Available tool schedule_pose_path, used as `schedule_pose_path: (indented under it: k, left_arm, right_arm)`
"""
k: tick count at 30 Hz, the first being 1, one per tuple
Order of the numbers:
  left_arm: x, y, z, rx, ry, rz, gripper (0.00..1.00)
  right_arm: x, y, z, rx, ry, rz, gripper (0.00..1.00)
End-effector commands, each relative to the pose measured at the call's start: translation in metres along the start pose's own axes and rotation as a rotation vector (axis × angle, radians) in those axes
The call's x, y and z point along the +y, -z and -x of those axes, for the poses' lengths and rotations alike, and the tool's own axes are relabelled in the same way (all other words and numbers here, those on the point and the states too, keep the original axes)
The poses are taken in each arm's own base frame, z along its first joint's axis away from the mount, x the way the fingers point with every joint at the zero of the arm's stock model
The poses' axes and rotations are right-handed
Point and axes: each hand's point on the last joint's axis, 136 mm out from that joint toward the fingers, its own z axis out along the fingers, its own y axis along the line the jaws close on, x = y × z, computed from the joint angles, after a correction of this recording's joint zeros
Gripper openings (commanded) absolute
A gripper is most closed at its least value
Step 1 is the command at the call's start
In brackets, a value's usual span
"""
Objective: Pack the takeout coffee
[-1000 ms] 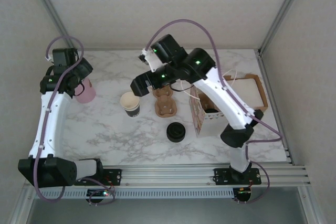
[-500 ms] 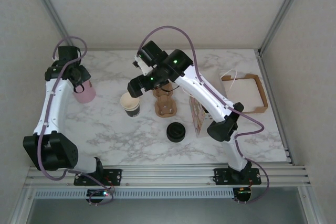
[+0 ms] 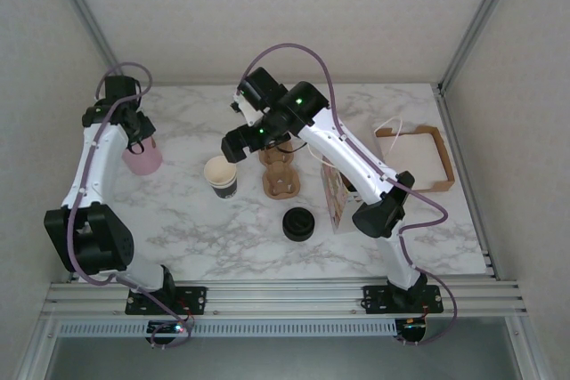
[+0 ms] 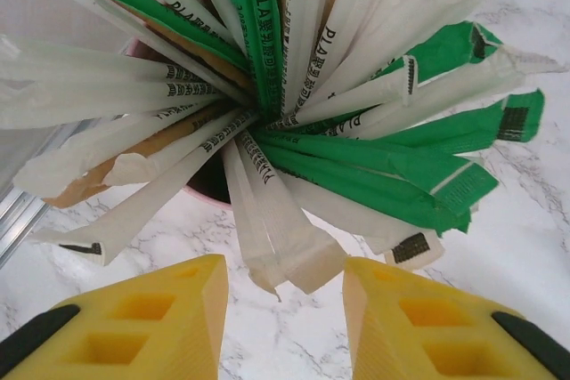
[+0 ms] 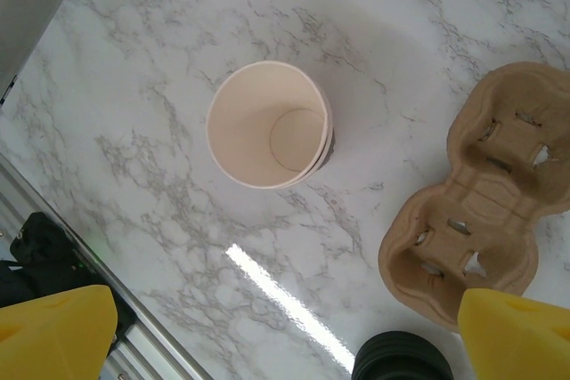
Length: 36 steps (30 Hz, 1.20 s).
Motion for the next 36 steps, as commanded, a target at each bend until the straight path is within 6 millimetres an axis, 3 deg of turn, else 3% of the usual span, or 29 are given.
schedule_pose_path:
  k: [1, 12, 25, 36]
  left_arm:
    - [0.007, 0.0, 0.011, -0.019, -0.017, 0.04, 0.39]
    - [0.01, 0.007, 0.016, -0.035, -0.011, 0.036, 0.26]
    - [0.013, 0.025, 0.027, -0.072, -0.007, 0.04, 0.0]
    - [0.014, 0.066, 0.05, -0.16, 0.022, 0.006, 0.0]
  right_arm:
    - [0.0, -0.001, 0.0, 0.002, 0.012, 0.012, 0.99]
    - [-0.001, 0.003, 0.0, 0.0, 0.007, 0.015, 0.99]
    - [0.0, 0.009, -0.001, -0.009, 0.002, 0.017, 0.99]
    - [0.005, 0.027, 0.01, -0.088, -0.001, 0.034, 0.99]
